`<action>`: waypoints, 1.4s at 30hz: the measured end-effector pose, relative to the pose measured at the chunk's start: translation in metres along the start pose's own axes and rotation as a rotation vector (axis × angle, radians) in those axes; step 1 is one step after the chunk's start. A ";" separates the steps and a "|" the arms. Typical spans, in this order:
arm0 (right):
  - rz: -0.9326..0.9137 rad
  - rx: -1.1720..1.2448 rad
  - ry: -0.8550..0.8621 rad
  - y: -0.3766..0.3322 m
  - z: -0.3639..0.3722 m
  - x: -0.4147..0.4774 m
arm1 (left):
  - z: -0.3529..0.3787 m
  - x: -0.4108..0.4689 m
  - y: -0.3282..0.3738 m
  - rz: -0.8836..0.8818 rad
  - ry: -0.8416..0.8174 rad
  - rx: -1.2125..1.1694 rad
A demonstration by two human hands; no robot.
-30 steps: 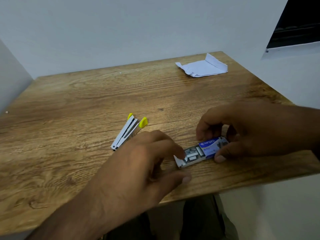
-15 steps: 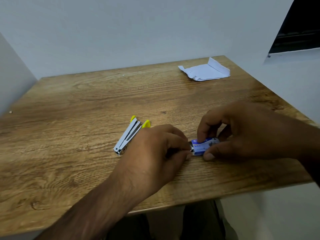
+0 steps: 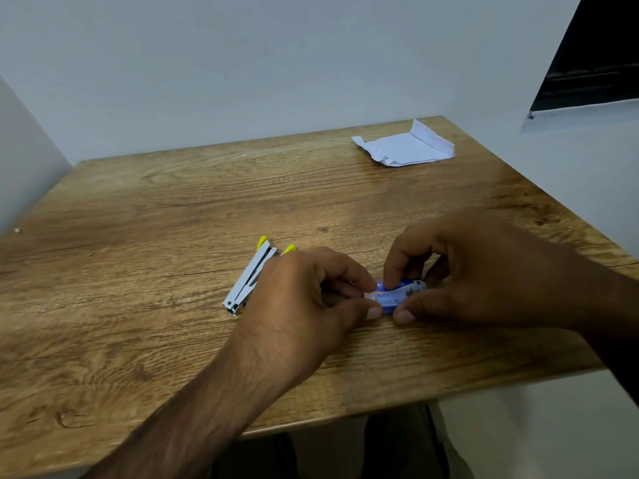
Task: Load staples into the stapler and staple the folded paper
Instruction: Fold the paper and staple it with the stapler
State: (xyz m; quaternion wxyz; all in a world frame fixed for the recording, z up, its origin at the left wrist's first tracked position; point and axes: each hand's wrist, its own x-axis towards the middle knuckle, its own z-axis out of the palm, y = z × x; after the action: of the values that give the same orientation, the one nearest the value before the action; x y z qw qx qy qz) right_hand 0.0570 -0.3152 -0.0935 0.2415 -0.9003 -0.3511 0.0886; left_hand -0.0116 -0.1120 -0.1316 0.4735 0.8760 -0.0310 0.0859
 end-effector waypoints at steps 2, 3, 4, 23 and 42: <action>0.000 0.002 0.007 0.000 0.000 0.000 | 0.001 0.000 0.001 -0.013 -0.004 -0.009; 0.000 0.001 0.009 0.000 0.001 0.001 | 0.001 0.000 0.002 -0.012 -0.004 -0.006; 0.001 0.001 0.009 0.000 0.001 0.001 | 0.002 0.001 0.003 -0.011 -0.005 0.001; 0.036 0.035 0.009 0.003 0.002 -0.005 | -0.002 0.001 -0.002 0.105 -0.048 0.126; -0.008 -0.093 -0.016 -0.003 0.003 -0.006 | 0.008 -0.002 0.003 -0.111 -0.100 -0.140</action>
State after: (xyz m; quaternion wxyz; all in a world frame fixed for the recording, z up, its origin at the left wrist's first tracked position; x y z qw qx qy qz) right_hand 0.0497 -0.3167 -0.0943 0.1972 -0.9083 -0.3605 0.0783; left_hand -0.0130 -0.1202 -0.1332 0.5353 0.8444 -0.0122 0.0133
